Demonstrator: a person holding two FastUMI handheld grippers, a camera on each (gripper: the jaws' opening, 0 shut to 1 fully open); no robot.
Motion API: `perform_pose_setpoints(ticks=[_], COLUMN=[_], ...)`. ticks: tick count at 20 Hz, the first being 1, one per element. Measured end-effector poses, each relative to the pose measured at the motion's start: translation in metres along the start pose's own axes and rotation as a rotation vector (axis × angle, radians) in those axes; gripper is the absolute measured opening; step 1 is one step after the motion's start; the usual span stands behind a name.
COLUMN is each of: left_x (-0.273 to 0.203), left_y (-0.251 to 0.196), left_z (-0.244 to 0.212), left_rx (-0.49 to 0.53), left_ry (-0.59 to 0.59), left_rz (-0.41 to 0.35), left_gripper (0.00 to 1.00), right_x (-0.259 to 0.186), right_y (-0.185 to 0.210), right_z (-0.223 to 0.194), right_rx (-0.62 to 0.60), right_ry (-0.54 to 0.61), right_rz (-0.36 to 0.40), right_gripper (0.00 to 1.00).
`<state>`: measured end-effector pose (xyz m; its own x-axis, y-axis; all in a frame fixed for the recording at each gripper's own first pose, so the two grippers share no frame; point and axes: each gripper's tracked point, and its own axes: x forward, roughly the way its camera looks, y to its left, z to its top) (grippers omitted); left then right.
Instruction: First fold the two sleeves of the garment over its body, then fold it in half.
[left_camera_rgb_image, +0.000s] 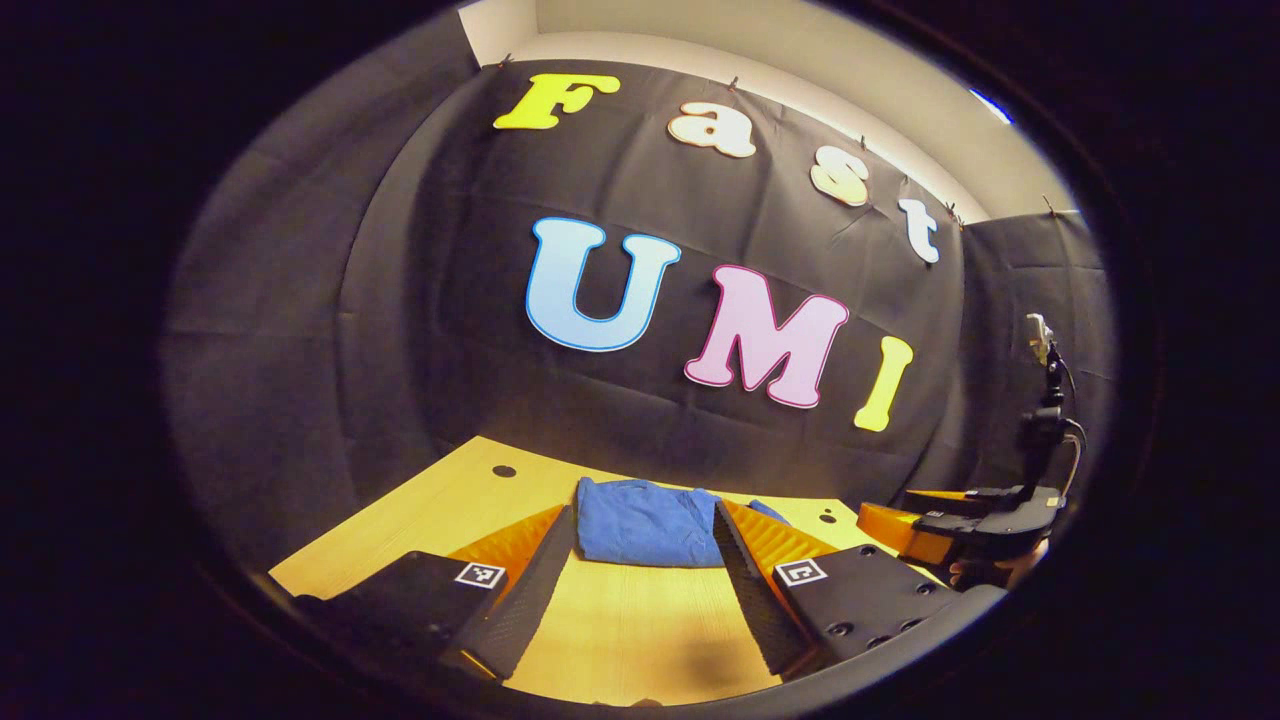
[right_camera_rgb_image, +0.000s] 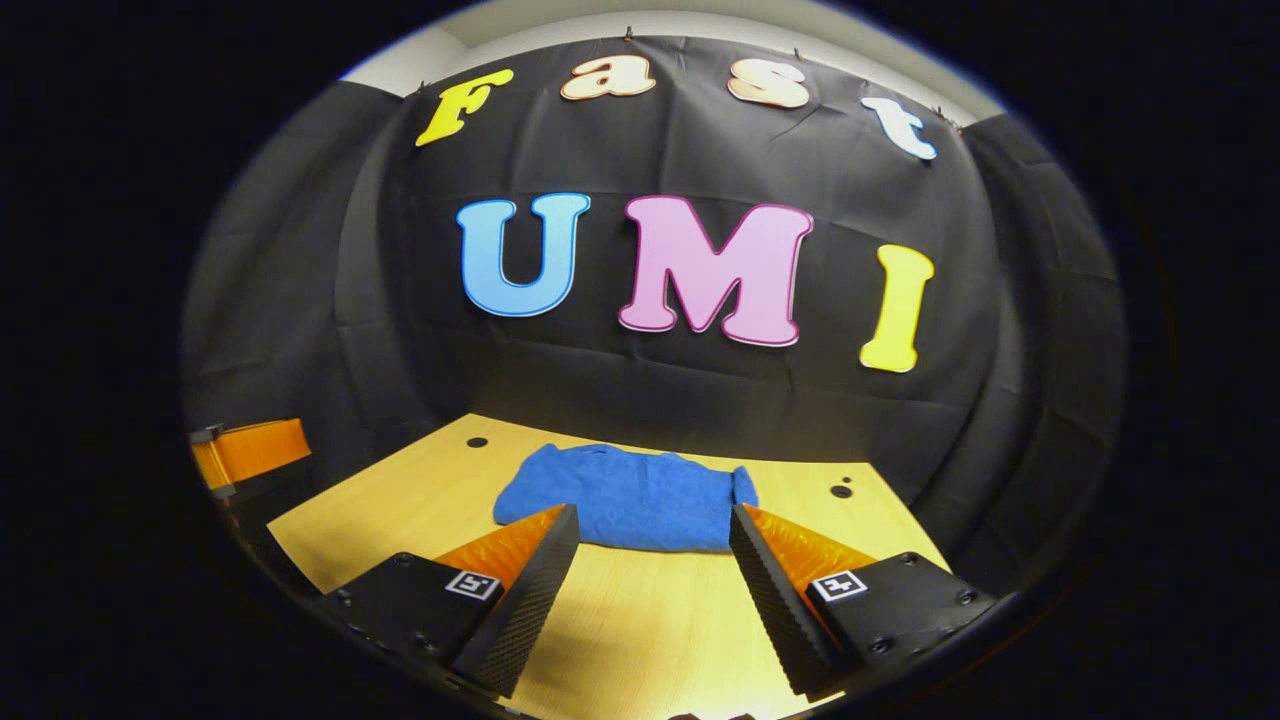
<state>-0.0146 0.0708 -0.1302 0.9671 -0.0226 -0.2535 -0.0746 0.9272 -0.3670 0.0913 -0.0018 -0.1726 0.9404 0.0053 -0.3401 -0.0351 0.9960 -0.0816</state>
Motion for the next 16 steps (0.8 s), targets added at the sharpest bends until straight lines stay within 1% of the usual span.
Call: perform_pose_setpoints(ticks=[1, 2, 3, 5, 6, 9, 13, 16], left_x=[-0.015, -0.027, -0.035, -0.048, -0.055, -0.067, -0.064, -0.066], left_y=[-0.006, -0.009, -0.006, -0.004, -0.006, -0.021, -0.028, -0.027], left_z=[-0.001, -0.002, -0.002, 0.009, 0.016, 0.032, 0.040, 0.051], left_rx=[-0.012, 0.004, 0.039, 0.134, 0.161, 0.163, 0.148, 0.171], left_ry=[-0.006, -0.026, -0.051, -0.133, -0.180, -0.278, -0.295, -0.313], left_rz=[-0.021, -0.029, -0.026, -0.001, 0.008, -0.020, -0.027, -0.027], left_gripper=[0.80, 0.80, 0.80, 0.80, 0.80, 0.80, 0.80, 0.80], right_x=[-0.010, -0.020, -0.030, -0.055, -0.063, -0.087, -0.105, -0.108], right_y=[0.008, 0.020, 0.030, 0.036, 0.037, 0.042, 0.044, 0.043], right_z=[0.001, 0.002, 0.007, 0.018, 0.021, 0.025, 0.028, 0.031], right_rx=[0.015, 0.039, 0.053, 0.052, 0.048, 0.036, 0.024, 0.044], right_ry=[-0.006, -0.012, -0.028, -0.085, -0.111, -0.154, -0.174, -0.184], right_rz=[0.003, 0.023, 0.040, 0.041, 0.042, 0.058, 0.069, 0.051], right_gripper=[0.96, 0.96, 0.96, 0.96, 0.96, 0.96, 0.96, 0.96])
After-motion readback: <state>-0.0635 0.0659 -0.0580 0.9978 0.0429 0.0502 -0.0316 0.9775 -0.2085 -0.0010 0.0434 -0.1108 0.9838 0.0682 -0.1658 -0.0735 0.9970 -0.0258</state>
